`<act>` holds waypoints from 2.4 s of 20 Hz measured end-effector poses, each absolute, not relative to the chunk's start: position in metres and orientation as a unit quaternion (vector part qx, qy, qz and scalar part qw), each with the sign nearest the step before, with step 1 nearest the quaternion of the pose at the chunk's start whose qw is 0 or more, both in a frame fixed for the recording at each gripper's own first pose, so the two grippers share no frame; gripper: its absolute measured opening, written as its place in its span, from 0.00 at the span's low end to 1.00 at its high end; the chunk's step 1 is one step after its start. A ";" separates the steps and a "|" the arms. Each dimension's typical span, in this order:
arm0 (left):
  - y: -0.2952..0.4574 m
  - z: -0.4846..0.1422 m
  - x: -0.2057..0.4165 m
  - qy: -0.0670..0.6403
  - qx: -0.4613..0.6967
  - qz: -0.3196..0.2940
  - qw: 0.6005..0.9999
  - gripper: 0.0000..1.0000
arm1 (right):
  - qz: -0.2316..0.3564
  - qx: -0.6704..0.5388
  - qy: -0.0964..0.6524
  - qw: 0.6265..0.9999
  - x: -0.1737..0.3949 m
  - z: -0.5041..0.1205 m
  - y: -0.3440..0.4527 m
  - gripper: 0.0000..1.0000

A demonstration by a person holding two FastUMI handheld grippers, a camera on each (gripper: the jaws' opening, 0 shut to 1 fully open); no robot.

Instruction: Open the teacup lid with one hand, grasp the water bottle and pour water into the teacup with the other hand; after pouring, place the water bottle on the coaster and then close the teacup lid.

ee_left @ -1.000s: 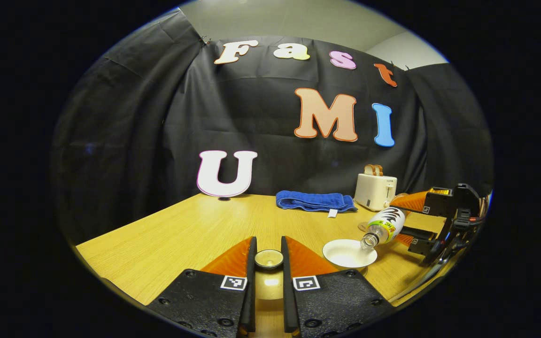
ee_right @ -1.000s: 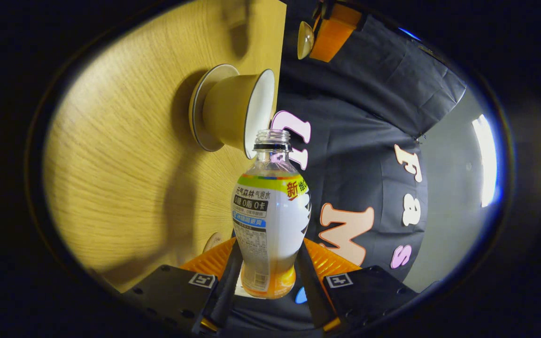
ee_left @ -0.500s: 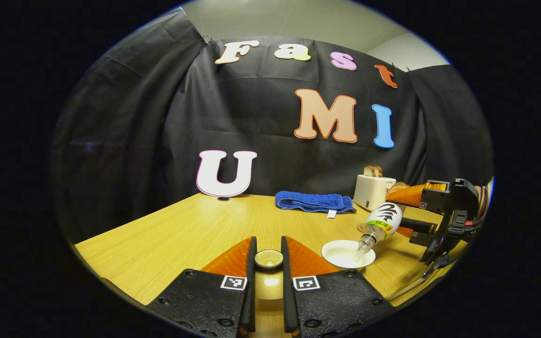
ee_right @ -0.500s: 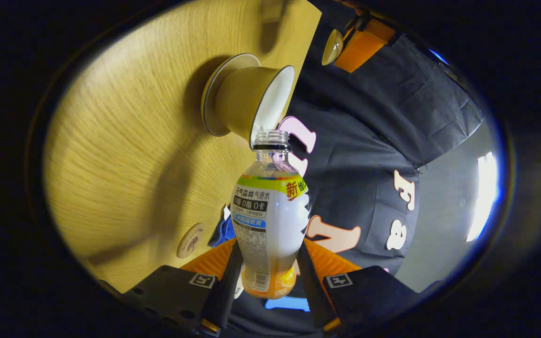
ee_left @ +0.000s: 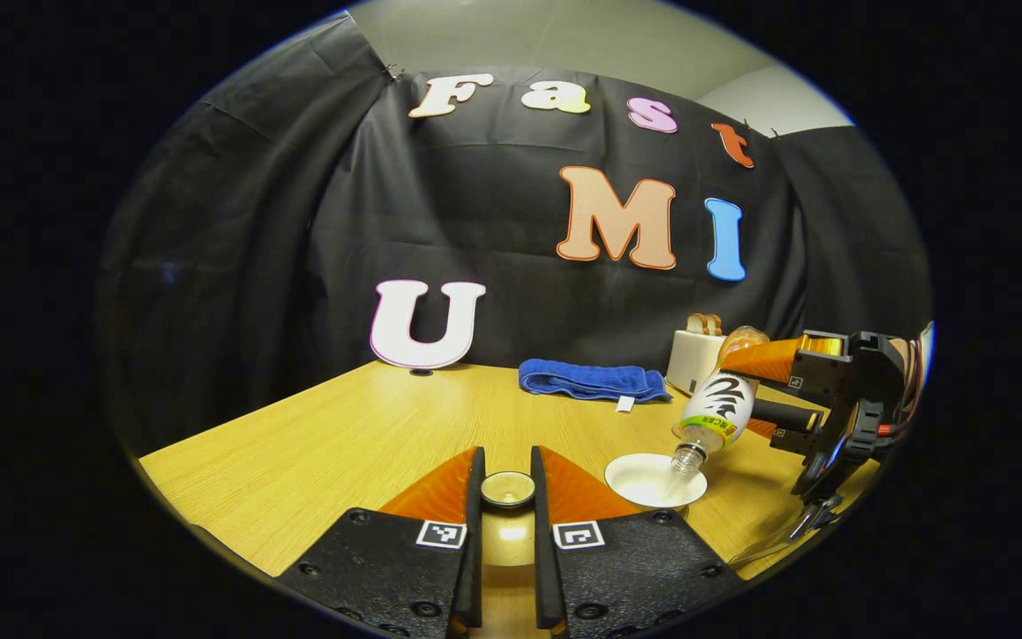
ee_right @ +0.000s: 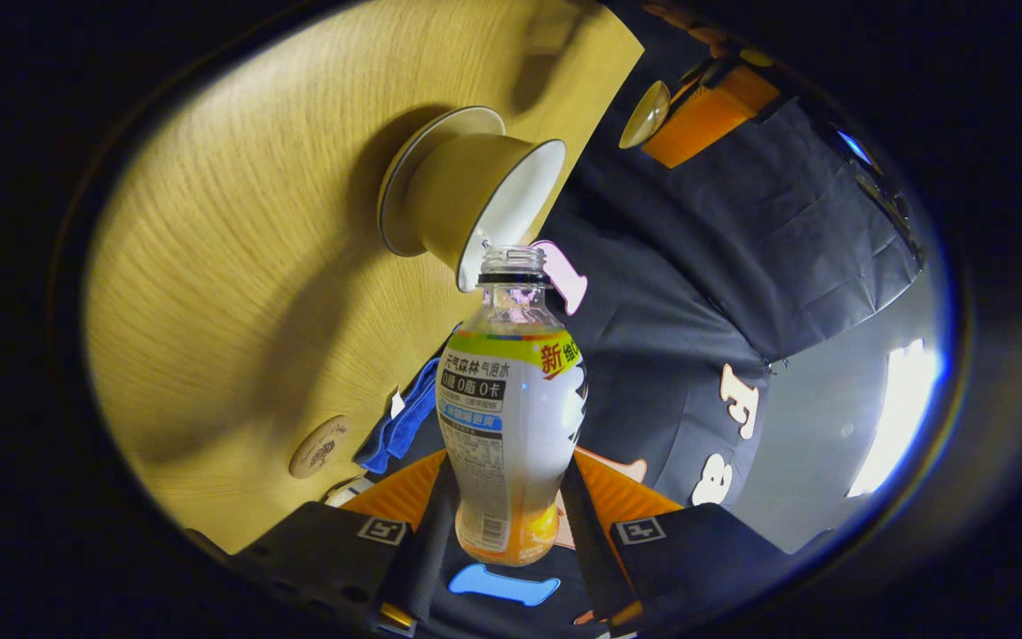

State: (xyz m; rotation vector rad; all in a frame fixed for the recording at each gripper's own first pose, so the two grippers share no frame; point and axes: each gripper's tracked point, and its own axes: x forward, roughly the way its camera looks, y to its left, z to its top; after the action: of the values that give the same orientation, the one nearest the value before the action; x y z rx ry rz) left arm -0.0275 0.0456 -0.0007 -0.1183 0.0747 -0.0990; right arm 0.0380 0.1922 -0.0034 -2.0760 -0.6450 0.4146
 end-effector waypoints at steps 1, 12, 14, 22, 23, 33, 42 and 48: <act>0.047 0.000 -0.028 0.037 -0.057 -0.047 0.997 0.21 | 0.167 -0.841 -0.266 0.441 0.038 -0.003 0.193 0.69; 0.033 0.023 -0.025 0.026 -0.027 -0.046 0.998 0.21 | 0.237 -0.728 -0.143 0.627 0.041 -0.031 0.174 0.70; 0.026 0.026 -0.023 0.027 -0.026 -0.052 0.998 0.20 | 0.253 -0.685 -0.116 0.673 0.037 -0.037 0.176 0.70; -0.012 0.029 -0.018 0.033 -0.021 -0.083 0.996 0.20 | 0.248 -0.453 -0.002 0.856 0.056 -0.032 0.147 0.69; -0.015 0.029 -0.017 0.034 -0.020 -0.086 0.996 0.21 | 0.247 -0.411 0.013 0.877 0.066 -0.031 0.146 0.69; -0.033 0.039 -0.018 0.029 -0.022 -0.106 0.994 0.22 | 0.191 -0.101 0.068 0.974 0.129 -0.003 0.120 0.71; -0.038 0.043 -0.020 0.023 -0.024 -0.111 0.993 0.20 | 0.151 -0.028 0.103 0.983 0.176 -0.033 0.103 0.71; -0.041 0.039 -0.018 0.030 -0.029 -0.115 0.992 0.21 | 0.147 -0.033 0.107 0.983 0.183 -0.037 0.099 0.71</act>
State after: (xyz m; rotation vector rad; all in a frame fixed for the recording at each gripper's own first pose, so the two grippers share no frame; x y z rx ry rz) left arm -0.0183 -0.0409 0.0387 -0.0588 0.0597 -0.2306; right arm 0.1828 0.0991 -0.0373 -0.0669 0.2154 0.2950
